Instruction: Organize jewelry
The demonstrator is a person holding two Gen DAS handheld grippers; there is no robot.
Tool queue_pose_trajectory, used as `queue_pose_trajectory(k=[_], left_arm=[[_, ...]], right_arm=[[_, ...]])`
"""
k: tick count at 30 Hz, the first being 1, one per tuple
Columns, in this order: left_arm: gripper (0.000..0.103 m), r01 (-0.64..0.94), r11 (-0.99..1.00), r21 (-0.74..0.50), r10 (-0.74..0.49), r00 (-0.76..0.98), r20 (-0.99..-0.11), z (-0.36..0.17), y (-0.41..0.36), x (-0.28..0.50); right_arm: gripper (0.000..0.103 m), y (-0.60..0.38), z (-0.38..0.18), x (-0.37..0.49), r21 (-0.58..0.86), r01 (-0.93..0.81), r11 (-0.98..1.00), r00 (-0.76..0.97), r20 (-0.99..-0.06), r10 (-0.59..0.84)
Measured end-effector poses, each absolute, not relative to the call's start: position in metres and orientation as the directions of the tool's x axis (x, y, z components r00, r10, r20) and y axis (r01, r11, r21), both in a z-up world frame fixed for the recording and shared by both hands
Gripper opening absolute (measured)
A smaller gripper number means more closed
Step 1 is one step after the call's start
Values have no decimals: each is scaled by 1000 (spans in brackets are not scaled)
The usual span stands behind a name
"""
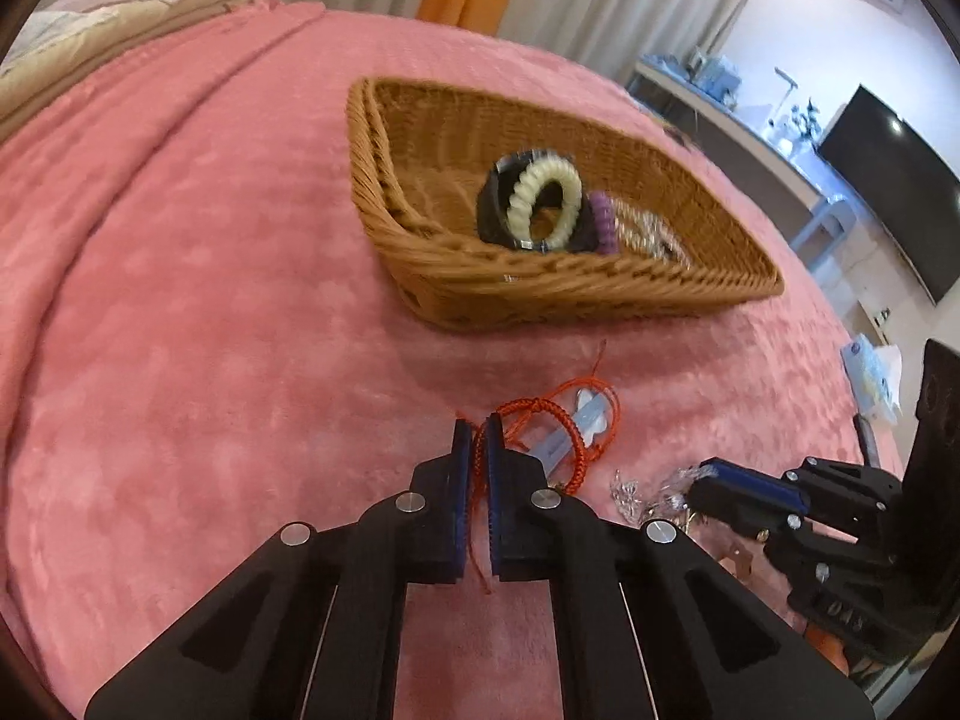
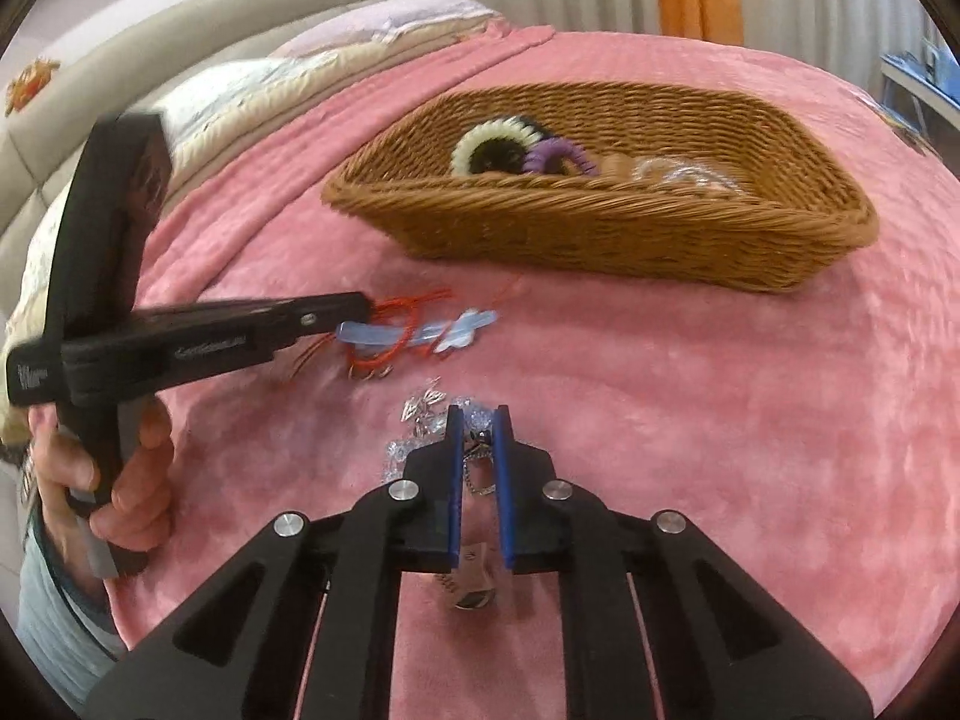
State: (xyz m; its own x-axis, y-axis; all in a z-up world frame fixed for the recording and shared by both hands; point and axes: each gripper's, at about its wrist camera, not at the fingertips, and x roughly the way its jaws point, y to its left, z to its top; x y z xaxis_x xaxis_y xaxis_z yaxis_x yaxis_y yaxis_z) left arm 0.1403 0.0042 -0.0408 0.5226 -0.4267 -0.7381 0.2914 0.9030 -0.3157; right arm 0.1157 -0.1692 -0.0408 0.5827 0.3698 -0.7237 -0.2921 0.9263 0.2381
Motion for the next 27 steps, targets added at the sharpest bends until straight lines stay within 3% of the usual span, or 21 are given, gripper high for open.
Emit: queue_pose_trajectory(k=[6, 11, 18, 24, 27], left_arm=[[2, 236, 902, -362, -429, 592, -683, -28, 26, 123], [2, 188, 924, -333, -376, 611, -697, -26, 40, 104], [2, 132, 953, -273, -296, 596, -746, -41, 41, 81], [3, 142, 950, -278, -307, 594, -744, -48, 41, 68], [3, 156, 945, -288, -322, 598, -734, -50, 42, 64]], right_arm=[[8, -188, -34, 114, 295, -251, 922, 621, -682, 387], [8, -204, -24, 108, 305, -197, 932, 668, -654, 355], [8, -227, -24, 95, 233, -98, 968, 671, -702, 237], [8, -237, -37, 83, 236, -106, 966, 617, -746, 250], [20, -239, -37, 81, 247, -110, 963, 600, -755, 263]])
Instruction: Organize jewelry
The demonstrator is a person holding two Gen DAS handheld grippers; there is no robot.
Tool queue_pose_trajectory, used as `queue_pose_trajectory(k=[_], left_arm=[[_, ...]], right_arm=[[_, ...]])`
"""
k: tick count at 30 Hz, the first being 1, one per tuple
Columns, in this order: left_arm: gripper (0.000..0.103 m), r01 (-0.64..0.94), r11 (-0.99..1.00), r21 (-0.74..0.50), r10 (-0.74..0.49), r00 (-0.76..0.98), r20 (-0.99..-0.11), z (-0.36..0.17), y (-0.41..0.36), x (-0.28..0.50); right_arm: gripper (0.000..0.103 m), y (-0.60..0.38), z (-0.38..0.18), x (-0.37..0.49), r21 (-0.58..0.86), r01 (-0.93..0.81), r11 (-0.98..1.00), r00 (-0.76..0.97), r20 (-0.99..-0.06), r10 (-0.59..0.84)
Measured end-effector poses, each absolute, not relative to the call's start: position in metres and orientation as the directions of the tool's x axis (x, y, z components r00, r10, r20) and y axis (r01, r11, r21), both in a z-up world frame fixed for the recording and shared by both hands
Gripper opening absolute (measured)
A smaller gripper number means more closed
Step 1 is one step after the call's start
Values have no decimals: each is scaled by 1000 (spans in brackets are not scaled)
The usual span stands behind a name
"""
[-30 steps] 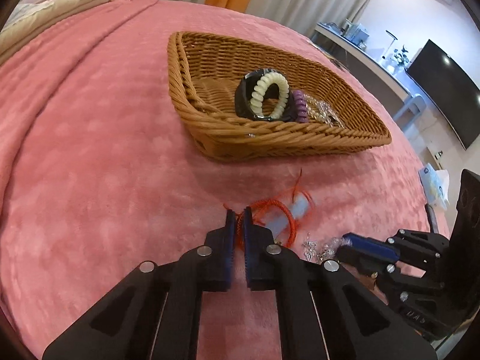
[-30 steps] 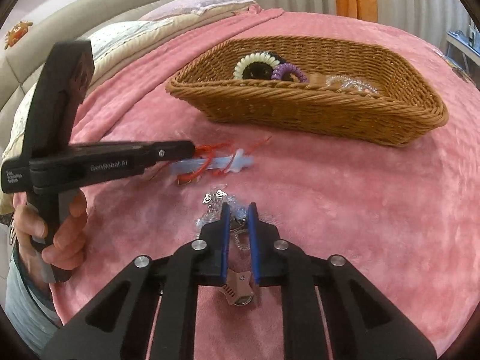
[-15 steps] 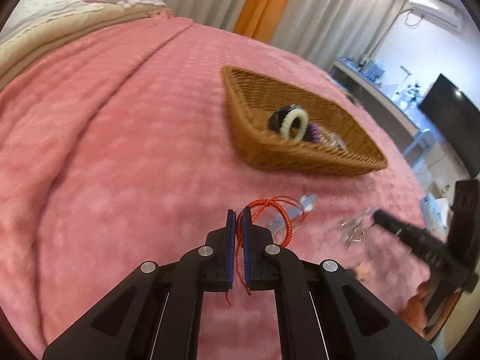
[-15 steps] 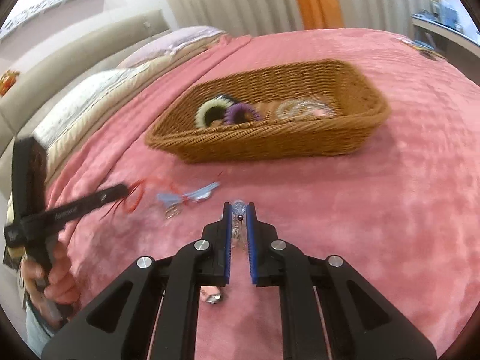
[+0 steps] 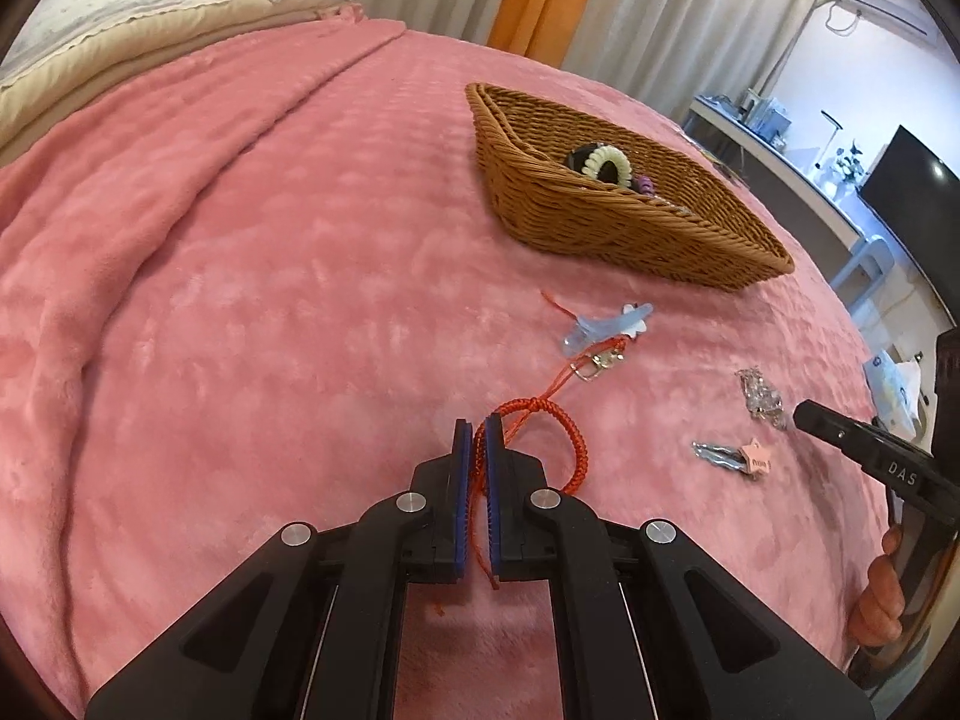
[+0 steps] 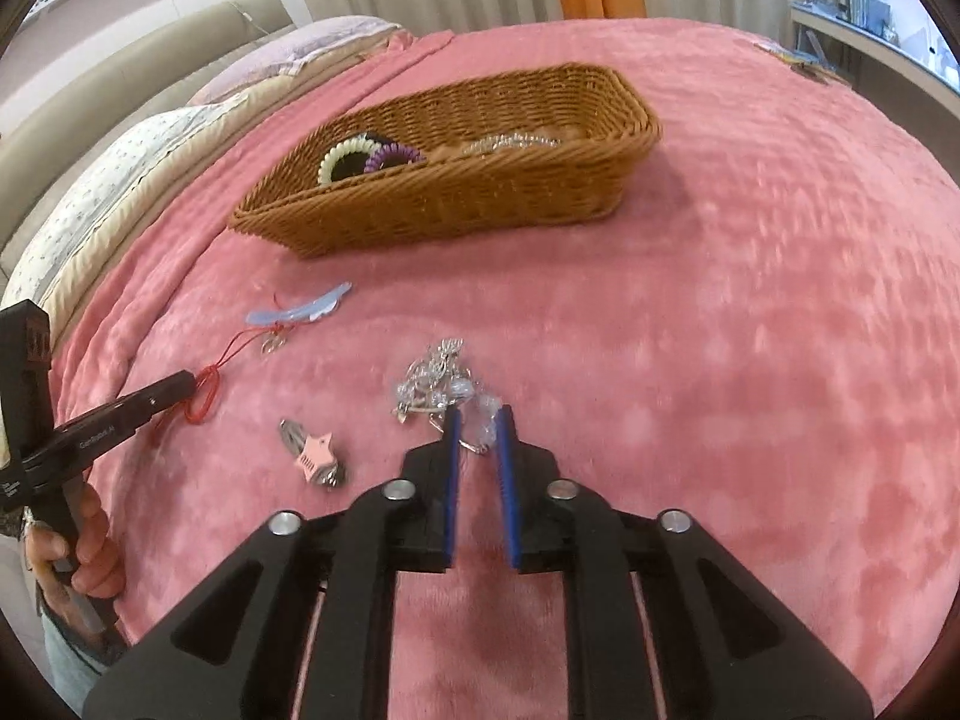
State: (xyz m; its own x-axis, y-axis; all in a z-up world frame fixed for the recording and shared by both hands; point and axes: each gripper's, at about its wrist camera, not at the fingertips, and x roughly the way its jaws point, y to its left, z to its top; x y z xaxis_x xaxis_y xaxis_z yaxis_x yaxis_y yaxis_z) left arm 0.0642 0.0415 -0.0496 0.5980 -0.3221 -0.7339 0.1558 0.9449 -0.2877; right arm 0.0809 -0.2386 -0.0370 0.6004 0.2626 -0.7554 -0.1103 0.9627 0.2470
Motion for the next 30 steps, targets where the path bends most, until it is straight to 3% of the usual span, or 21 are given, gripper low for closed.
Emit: queue_pose_trajectory(k=[2, 3, 11, 12, 14, 16, 20, 25, 30], left_arm=[[3, 160, 941, -299, -333, 600, -728, -51, 43, 63], [3, 163, 937, -308, -341, 601, -723, -51, 44, 63], [3, 169, 930, -327, -361, 597, -716, -54, 46, 63], [3, 170, 928, -330, -364, 596, -716, -54, 46, 63], [3, 171, 928, -332, -365, 595, -716, -55, 46, 64], [3, 173, 928, -331, -366, 595, -716, -55, 45, 64], [3, 181, 928, -325, -366, 593, -717, -55, 43, 64], [3, 183, 927, -326, -369, 594, -715, -56, 44, 64], [3, 186, 927, -325, -370, 592, -716, -57, 43, 64]], right_arm=[[42, -241, -34, 78, 239, -104, 965, 613, -749, 251], [46, -242, -31, 76, 235, -103, 966, 621, -744, 247], [47, -227, -32, 97, 197, -121, 973, 588, -776, 230], [47, -224, -36, 100, 191, -121, 974, 575, -787, 226], [19, -218, -46, 110, 188, -116, 975, 537, -815, 220], [8, -221, -36, 106, 209, -119, 971, 584, -776, 239], [8, -231, -3, 91, 233, -152, 961, 668, -692, 273], [8, -252, 9, 86, 278, -138, 951, 676, -675, 296], [8, -272, -18, 83, 253, -74, 965, 622, -744, 243]])
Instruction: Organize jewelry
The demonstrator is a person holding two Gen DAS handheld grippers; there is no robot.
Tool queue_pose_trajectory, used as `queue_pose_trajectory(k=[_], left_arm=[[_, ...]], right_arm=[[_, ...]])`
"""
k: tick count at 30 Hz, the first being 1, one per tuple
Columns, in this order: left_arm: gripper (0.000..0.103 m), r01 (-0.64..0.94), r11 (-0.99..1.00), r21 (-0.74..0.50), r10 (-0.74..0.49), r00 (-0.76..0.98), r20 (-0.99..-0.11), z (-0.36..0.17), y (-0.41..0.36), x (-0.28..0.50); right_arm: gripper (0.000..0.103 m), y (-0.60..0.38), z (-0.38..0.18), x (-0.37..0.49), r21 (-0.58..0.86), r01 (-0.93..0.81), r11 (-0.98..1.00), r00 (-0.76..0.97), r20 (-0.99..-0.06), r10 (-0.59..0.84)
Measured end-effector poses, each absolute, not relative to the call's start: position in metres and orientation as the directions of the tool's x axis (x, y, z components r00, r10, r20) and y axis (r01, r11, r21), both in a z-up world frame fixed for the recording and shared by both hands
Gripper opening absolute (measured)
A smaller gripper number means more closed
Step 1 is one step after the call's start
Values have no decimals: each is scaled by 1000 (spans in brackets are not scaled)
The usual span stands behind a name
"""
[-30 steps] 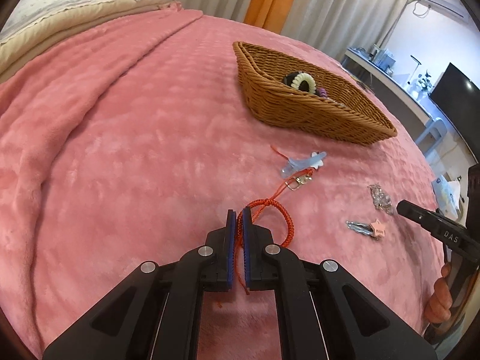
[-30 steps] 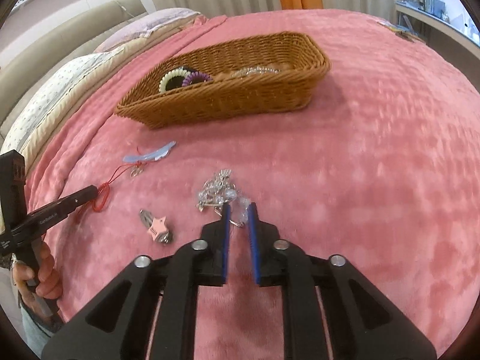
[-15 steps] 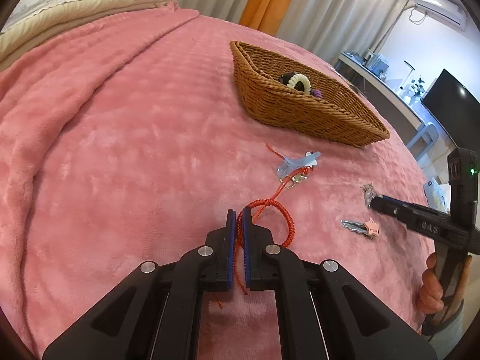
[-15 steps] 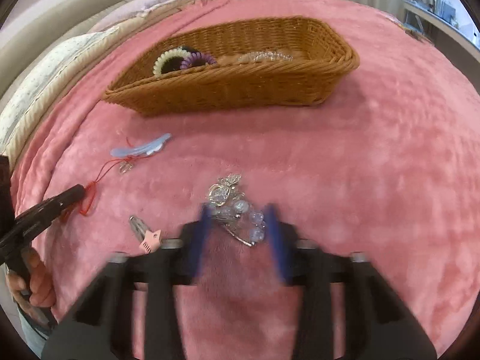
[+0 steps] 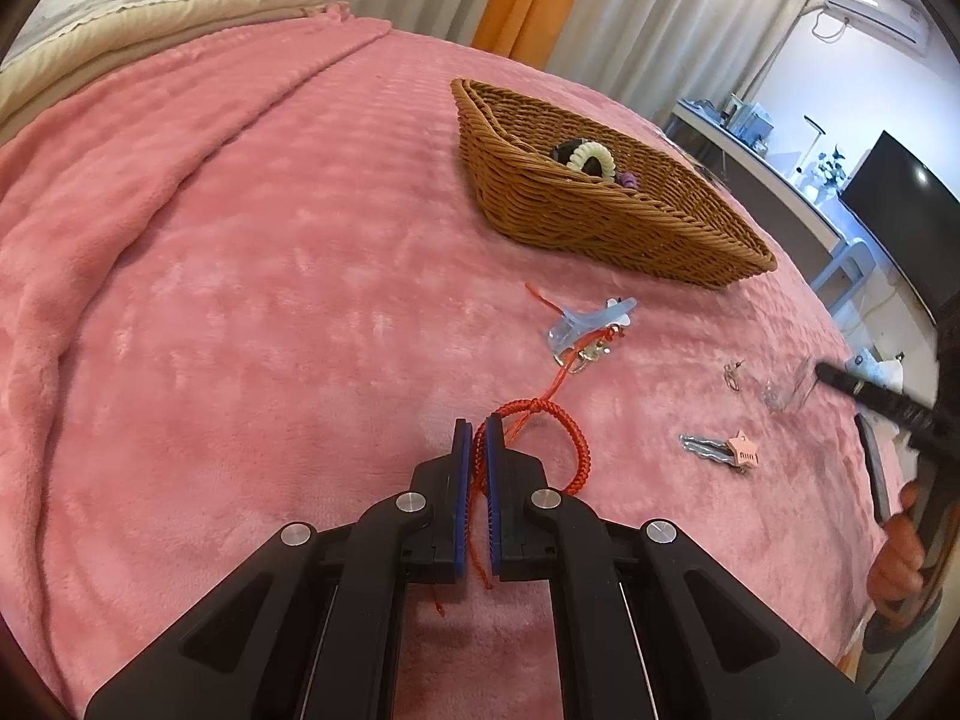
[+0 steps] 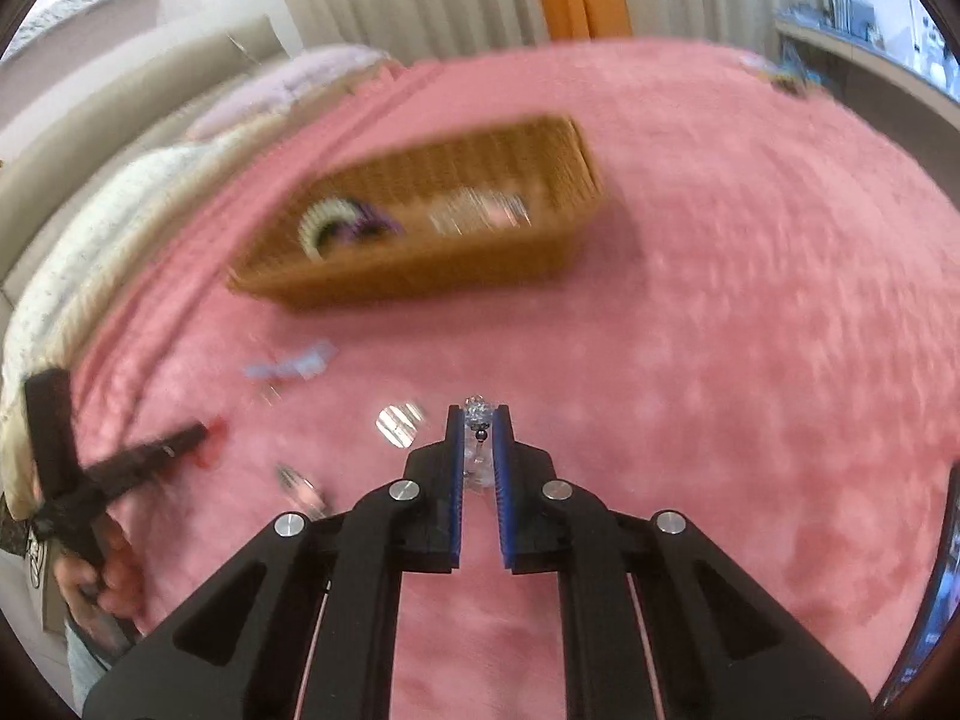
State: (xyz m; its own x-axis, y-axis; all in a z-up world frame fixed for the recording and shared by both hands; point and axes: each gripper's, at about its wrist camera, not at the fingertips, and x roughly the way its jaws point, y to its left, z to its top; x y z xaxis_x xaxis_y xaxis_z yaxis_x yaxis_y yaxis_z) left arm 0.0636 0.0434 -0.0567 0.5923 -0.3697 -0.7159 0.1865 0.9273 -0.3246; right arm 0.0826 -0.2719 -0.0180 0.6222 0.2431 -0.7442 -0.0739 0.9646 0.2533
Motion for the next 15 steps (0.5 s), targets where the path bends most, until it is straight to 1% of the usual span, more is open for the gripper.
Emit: queue_pose_trajectory(k=[6, 7, 9, 10, 11, 15], left_arm=[[3, 190, 927, -325, -372, 591, -716, -57, 43, 64], [3, 191, 927, -324, -372, 591, -716, -57, 43, 64], [3, 192, 926, -324, -373, 591, -715, -57, 43, 64], [3, 193, 926, -323, -373, 591, -715, -57, 42, 64], [3, 194, 926, -323, -373, 591, -715, -58, 42, 64], [3, 195, 926, -324, -375, 590, -715, -58, 42, 64]], right_arm=[[10, -278, -44, 69, 239, -65, 969, 553, -800, 234], [13, -277, -45, 67, 229, -68, 971, 551, -803, 227], [27, -273, -43, 64, 203, -83, 976, 558, -802, 215], [44, -272, -42, 63, 192, -86, 978, 564, -799, 207], [58, -270, -39, 62, 175, -87, 981, 577, -794, 193], [59, -262, -34, 70, 135, -97, 986, 605, -778, 166]])
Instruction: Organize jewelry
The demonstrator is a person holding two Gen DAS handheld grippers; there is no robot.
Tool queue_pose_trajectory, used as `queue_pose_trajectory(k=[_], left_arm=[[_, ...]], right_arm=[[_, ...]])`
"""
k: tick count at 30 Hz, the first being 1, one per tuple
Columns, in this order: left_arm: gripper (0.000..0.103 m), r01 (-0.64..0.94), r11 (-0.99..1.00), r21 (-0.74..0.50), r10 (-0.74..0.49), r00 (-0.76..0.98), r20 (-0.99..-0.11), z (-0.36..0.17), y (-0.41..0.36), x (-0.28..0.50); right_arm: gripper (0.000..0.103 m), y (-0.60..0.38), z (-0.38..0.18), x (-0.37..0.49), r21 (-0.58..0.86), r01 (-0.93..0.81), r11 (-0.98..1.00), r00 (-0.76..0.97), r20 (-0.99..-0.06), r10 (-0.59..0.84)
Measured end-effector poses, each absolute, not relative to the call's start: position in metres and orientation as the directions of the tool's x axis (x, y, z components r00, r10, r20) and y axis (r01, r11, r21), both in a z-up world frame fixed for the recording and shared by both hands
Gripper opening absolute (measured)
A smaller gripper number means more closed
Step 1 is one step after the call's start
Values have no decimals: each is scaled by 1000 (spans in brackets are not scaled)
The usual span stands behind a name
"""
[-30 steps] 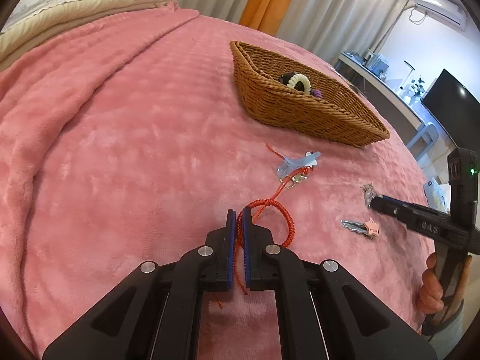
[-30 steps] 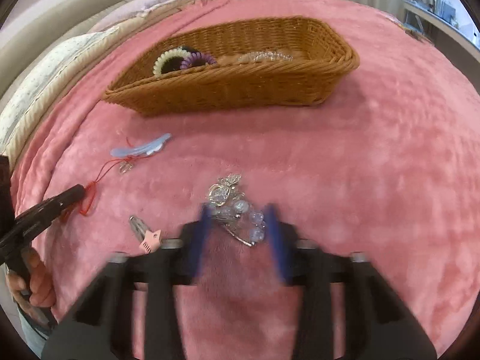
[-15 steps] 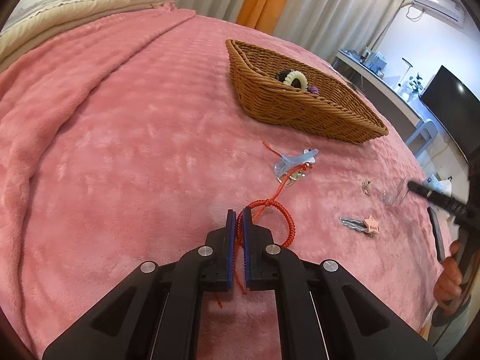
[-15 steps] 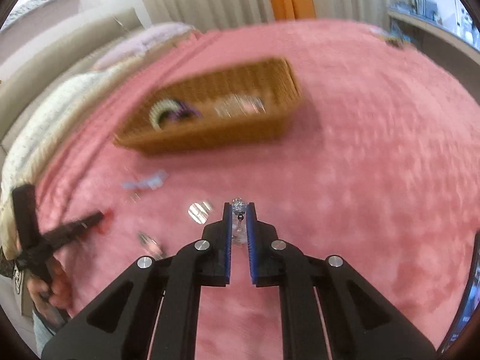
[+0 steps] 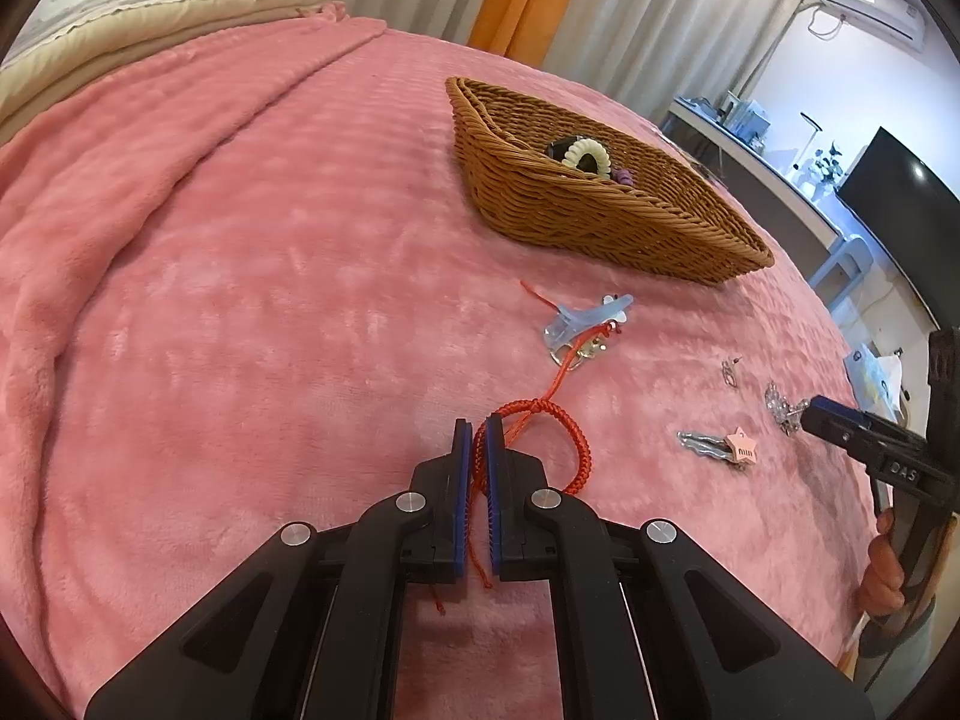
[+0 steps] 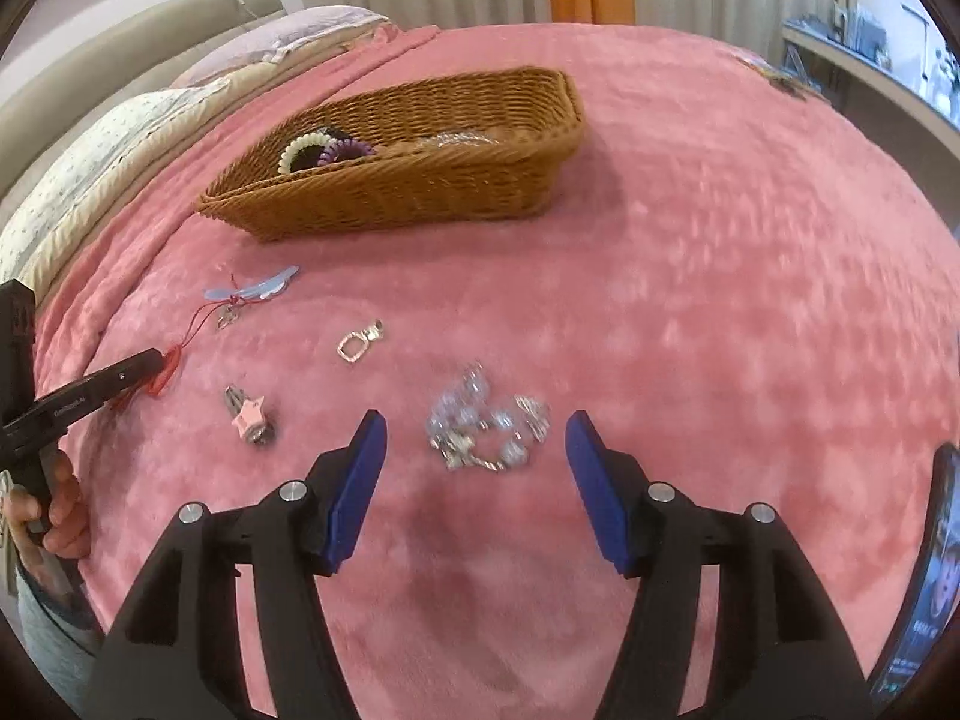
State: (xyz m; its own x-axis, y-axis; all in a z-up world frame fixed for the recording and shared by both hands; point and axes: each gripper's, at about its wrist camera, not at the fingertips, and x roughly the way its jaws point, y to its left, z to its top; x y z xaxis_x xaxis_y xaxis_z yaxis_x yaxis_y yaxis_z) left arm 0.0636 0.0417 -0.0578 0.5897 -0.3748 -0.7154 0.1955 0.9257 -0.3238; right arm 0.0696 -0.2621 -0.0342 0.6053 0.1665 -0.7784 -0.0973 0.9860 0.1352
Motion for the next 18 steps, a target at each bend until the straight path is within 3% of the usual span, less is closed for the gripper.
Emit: queue_pose_trajectory(k=[6, 7, 8, 11, 18], left_arm=[[3, 203, 924, -323, -379, 587, -716, -58, 41, 64], [3, 205, 924, -322, -379, 586, -716, -58, 41, 64], [3, 208, 925, -319, -379, 586, -716, -57, 40, 64], [3, 215, 928, -304, -372, 590, -717, -56, 38, 63], [3, 249, 924, -289, -381, 620, -686, -37, 33, 54]], right_arm=[[55, -248, -54, 84, 40, -99, 994, 580, -810, 91], [36, -243, -52, 79, 26, -132, 991, 591, -801, 99], [24, -241, -52, 78, 20, -140, 990, 592, -800, 100], [14, -233, -48, 70, -33, -133, 991, 626, -778, 58], [9, -231, -9, 53, 0, -138, 990, 695, -712, 97]])
